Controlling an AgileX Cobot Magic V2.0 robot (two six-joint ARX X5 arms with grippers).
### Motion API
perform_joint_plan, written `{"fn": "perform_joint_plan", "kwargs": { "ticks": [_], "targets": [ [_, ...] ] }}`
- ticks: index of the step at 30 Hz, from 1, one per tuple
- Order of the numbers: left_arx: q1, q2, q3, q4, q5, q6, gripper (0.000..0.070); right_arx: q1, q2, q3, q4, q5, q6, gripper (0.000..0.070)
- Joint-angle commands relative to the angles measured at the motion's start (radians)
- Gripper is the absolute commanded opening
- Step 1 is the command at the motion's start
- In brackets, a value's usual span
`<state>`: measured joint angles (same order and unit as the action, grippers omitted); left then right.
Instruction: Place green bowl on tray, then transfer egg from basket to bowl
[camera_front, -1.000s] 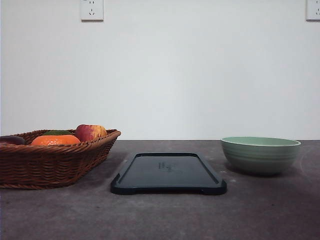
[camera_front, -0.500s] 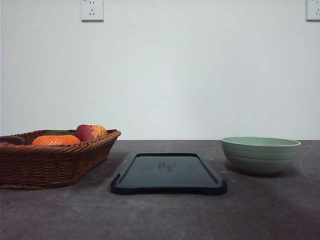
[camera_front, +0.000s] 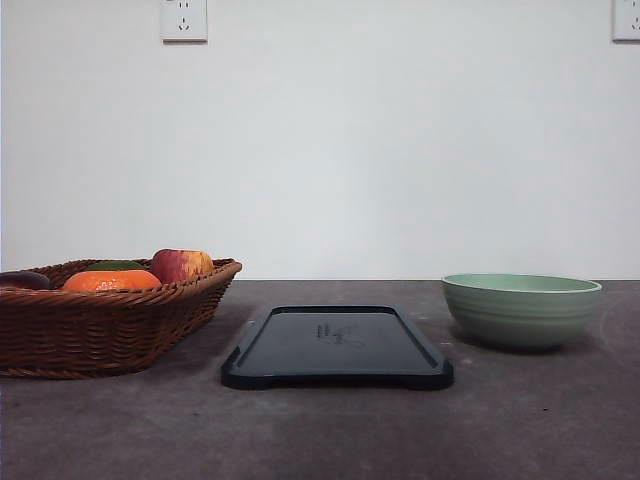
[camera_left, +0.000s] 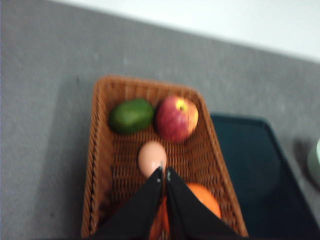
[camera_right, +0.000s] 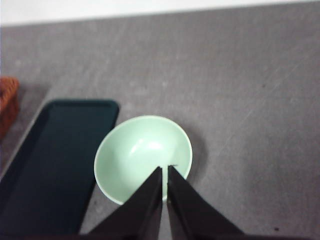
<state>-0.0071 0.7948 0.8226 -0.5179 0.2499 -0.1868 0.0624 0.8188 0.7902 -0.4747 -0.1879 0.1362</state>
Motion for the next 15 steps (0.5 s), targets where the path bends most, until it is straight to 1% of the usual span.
{"fn": "perform_joint_plan", "kwargs": {
  "ticks": [1,3,5,11,12,13,14,15],
  "targets": [
    [-0.001,0.04,0.053,-0.032,0.032,0.08,0.0,0.0,0.047,0.051,-0.027,-0.003,-0.045,0.0007],
    [-0.002,0.081,0.088,-0.063,0.069,0.099,0.0,0.0,0.091,0.088,-0.063,-0.003,-0.055,0.0007],
    [-0.002,0.114,0.115,-0.083,0.091,0.101,0.0,0.0,0.128,0.116,-0.096,-0.003,-0.065,0.0007],
    [-0.011,0.142,0.137,-0.089,0.092,0.101,0.0009,0.0,0.174,0.135,-0.11,-0.018,-0.088,0.001],
    [-0.012,0.141,0.137,-0.091,0.093,0.101,0.0061,0.0,0.174,0.135,-0.11,-0.021,-0.102,0.0025],
    [-0.013,0.141,0.137,-0.094,0.093,0.101,0.0125,0.0,0.174,0.135,-0.11,-0.022,-0.111,0.006],
    [-0.013,0.141,0.137,-0.095,0.092,0.101,0.0204,0.0,0.174,0.135,-0.11,-0.022,-0.115,0.0118],
    [-0.013,0.141,0.137,-0.097,0.092,0.101,0.0282,0.0,0.174,0.135,-0.111,-0.021,-0.116,0.02]
  ]
}}
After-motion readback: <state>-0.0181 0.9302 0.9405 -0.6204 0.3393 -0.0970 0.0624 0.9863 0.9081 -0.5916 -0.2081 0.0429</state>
